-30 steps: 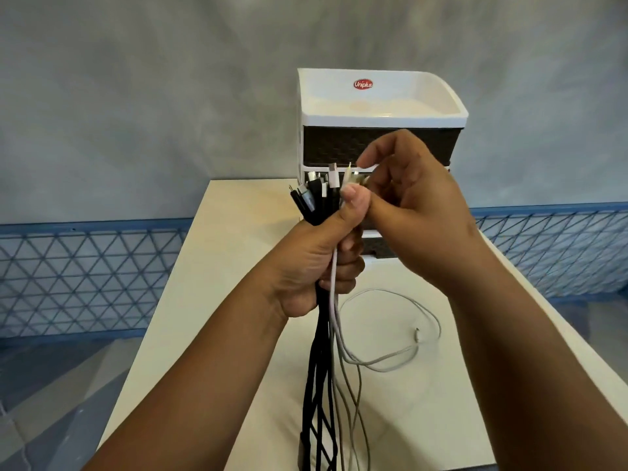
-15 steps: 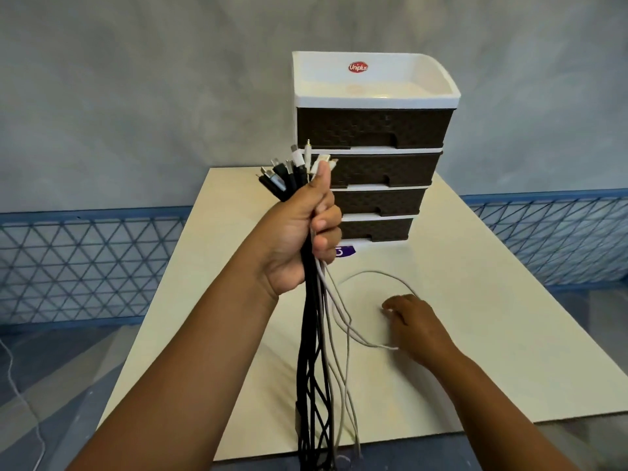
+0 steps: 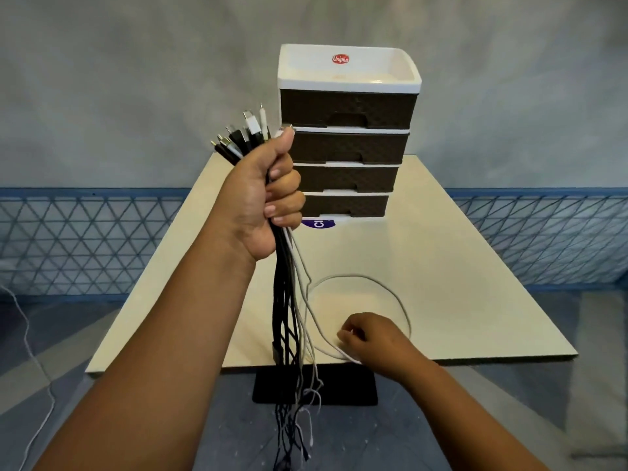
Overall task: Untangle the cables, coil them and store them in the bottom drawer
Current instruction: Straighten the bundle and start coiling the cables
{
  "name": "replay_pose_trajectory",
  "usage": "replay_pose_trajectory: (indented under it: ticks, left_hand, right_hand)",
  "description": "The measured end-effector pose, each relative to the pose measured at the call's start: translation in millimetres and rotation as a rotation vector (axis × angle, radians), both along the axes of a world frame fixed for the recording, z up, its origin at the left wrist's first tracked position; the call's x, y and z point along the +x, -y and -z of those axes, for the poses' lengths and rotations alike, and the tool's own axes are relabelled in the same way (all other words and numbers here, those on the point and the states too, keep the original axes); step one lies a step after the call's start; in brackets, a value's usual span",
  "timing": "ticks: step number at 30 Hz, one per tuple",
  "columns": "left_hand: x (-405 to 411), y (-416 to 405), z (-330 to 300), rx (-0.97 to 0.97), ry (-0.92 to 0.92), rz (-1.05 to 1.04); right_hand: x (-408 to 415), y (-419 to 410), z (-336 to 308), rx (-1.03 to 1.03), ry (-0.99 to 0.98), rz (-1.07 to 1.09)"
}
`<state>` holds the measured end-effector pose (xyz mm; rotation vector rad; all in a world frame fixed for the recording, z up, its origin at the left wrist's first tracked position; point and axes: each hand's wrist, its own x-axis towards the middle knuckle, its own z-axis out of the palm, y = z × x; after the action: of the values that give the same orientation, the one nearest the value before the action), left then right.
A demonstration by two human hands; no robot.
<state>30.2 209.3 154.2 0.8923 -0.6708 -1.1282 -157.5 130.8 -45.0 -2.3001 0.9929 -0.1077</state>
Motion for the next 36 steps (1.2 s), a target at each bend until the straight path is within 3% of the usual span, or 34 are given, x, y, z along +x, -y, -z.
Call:
replay_pose_trajectory:
  ticks: [5, 13, 15, 17, 19, 22, 25, 29, 31, 36]
  left_hand:
    - [-30.6, -40.8, -5.8, -0.038, 0.067, -0.052]
    - [-71.2, -107.0, -8.1, -0.076, 0.093, -0.144]
    - [-74.6, -118.3, -14.9, -0.080, 0.107, -0.168]
    - [-76.1, -125.9, -20.9, -0.073, 0.118, -0.179]
    - [-77.7, -132.1, -25.1, -0.066, 0.127, -0.170]
    - [-80.5, -137.0, -28.4, -0.072, 0.128, -0.129]
    - [-85.1, -138.3, -31.8, -0.102, 0.093, -0.043]
    - [-88.2, -138.4, -37.6, -0.103, 0.082, 0.002]
    - [-86.0, -139.8, -43.3, -0.096, 0.081, -0.022]
    - [-67.4, -144.9, -66.5, -0.155, 0.059, -0.105]
  right_hand:
    - [-27.2, -38.0, -2.5, 0.087, -0.010, -0.074]
    - [-64.8, -89.7, 15.9, 0.415, -0.115, -0.220]
    - [-65.6, -99.5, 16.8, 0.348, -0.086, -0.246]
    - [-63.4, -104.4, 5.6, 0.130, 0.002, -0.226]
    - [-58.9, -111.0, -18.5, 0.019, 0.248, -0.113]
    - [-50.5, -126.5, -66.3, 0.262, 0.715, -0.045]
    - [-36.3, -145.4, -100.0, 0.327, 0.775, -0.218]
    - [-17.4, -168.0, -109.3, 0.507, 0.865, -0.275]
    - [-15.4, -171.0, -100.4, 0.611, 0.846, -0.280]
    - [-22.2, -175.5, -50.3, 0.611, 0.506, -0.309]
